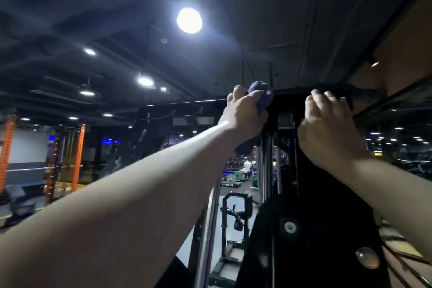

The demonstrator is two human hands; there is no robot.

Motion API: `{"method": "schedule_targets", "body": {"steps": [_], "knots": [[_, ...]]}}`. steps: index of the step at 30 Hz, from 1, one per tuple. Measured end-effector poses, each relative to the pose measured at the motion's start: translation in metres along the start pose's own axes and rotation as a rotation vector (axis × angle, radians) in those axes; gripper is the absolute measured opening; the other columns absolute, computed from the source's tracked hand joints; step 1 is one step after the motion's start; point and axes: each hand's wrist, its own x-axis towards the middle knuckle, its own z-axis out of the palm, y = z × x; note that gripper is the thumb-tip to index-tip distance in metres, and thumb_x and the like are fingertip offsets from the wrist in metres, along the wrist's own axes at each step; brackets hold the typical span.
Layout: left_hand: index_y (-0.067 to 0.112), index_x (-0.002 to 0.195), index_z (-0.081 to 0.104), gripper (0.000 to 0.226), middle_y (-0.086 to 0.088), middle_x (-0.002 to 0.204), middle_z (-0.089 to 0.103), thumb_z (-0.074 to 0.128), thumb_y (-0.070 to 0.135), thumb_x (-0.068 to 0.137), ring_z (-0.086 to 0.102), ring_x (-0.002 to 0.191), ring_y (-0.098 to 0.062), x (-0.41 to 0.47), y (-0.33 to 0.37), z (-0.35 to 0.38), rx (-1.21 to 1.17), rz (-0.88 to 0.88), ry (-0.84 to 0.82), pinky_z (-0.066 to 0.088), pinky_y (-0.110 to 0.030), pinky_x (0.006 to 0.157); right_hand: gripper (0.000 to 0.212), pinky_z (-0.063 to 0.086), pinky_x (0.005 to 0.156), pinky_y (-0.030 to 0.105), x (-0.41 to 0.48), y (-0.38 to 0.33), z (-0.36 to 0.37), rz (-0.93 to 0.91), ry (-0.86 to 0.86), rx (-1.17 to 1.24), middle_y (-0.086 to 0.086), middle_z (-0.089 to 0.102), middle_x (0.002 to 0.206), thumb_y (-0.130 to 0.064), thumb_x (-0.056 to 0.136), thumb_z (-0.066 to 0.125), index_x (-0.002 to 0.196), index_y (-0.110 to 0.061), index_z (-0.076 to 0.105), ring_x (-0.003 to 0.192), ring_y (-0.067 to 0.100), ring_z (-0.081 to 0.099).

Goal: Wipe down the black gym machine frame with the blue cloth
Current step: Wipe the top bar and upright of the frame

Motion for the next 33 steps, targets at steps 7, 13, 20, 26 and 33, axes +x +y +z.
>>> {"method": "schedule_targets", "body": {"steps": [7, 13, 20, 26, 33], "knots": [[0.038, 0.128, 0.061, 0.033, -0.013, 0.119, 0.045, 0.053, 0.035, 0.096, 0.051, 0.120, -0.040, -0.006, -0.100, -0.039, 0.072, -0.365, 0.089, 0.045, -0.041, 0.101, 0.074, 0.009, 0.126, 0.052, -0.004, -0.025, 0.000, 0.102, -0.026, 0.127, 0.028, 0.025, 0.162, -0.030, 0.088, 0.029, 0.150, 0.011, 0.032, 0.151, 0.044, 0.018], [0.032, 0.127, 0.061, 0.029, -0.008, 0.122, 0.039, 0.054, 0.036, 0.099, 0.048, 0.123, -0.033, -0.012, -0.098, -0.039, 0.027, -0.430, 0.088, 0.043, -0.036, 0.102, 0.063, 0.008, 0.126, 0.052, 0.004, -0.045, -0.008, 0.161, -0.066, 0.155, 0.028, 0.021, 0.163, -0.024, 0.098, 0.037, 0.151, 0.009, 0.029, 0.153, 0.041, 0.016], [0.033, 0.133, 0.062, 0.037, -0.009, 0.124, 0.048, 0.055, 0.038, 0.097, 0.045, 0.123, -0.034, 0.001, -0.080, -0.038, 0.055, -0.096, -0.019, 0.045, -0.042, 0.104, 0.069, -0.012, 0.123, 0.039, 0.028, -0.096, -0.004, 0.094, -0.359, 0.341, -0.003, -0.026, 0.167, -0.041, 0.108, 0.029, 0.162, -0.020, -0.008, 0.154, 0.019, -0.024], [0.031, 0.131, 0.059, 0.036, -0.012, 0.136, 0.040, 0.060, 0.030, 0.095, 0.043, 0.130, -0.033, 0.000, -0.119, -0.047, 0.119, -0.571, 0.083, 0.043, -0.039, 0.104, 0.074, -0.027, 0.109, 0.032, 0.021, -0.091, 0.000, 0.030, -0.382, 0.250, -0.002, -0.037, 0.162, -0.045, 0.108, 0.029, 0.159, -0.021, -0.020, 0.149, 0.017, -0.034], [0.030, 0.127, 0.062, 0.034, -0.012, 0.126, 0.043, 0.046, 0.046, 0.102, 0.044, 0.126, -0.037, -0.003, -0.080, -0.037, 0.097, -0.256, -0.009, 0.041, -0.040, 0.108, 0.078, -0.019, 0.123, 0.039, 0.024, -0.093, 0.007, 0.000, -0.356, 0.188, 0.010, -0.034, 0.163, -0.046, 0.106, 0.029, 0.160, -0.011, -0.015, 0.150, 0.022, -0.034]]}}
